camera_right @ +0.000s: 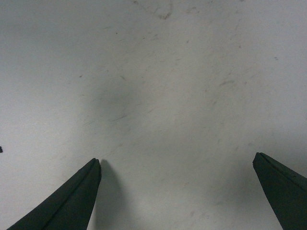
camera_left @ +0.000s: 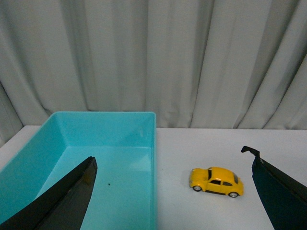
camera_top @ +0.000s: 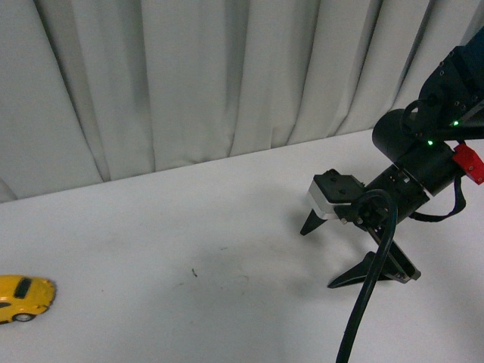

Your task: Wind up and store yellow beetle toy

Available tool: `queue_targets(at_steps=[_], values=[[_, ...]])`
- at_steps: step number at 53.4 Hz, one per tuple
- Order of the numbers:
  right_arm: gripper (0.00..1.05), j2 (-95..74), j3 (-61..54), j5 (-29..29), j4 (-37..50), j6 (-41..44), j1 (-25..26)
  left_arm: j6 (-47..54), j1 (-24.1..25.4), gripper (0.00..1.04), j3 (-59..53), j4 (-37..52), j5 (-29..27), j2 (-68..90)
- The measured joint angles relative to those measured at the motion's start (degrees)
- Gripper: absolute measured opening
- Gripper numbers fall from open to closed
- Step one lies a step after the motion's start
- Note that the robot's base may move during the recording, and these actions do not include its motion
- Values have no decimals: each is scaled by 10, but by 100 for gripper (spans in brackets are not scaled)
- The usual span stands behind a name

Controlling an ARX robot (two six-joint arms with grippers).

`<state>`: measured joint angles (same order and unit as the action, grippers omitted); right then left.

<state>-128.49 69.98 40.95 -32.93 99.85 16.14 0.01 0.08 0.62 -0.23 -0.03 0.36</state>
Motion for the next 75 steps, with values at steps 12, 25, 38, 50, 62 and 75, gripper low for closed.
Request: queue_targets(at_steps=[12, 25, 38, 50, 62, 75], values=[[98, 21, 0, 21, 1, 0, 0, 0, 0, 98, 0, 0, 0, 0], [98, 94, 0, 61, -32, 1, -8, 0, 0, 98, 0, 0, 0, 0], [98, 155, -2, 83, -54, -4, -22, 0, 0, 98, 0, 0, 0, 0], [67, 257, -316, -244, 611, -423, -83, 0, 0, 98, 0, 0, 2, 0], [29, 400, -465, -349, 996, -863, -95, 0, 0, 98, 0, 0, 0, 0], [2, 468, -564, -362, 982, -971, -117, 0, 0, 98, 0, 0, 0, 0]])
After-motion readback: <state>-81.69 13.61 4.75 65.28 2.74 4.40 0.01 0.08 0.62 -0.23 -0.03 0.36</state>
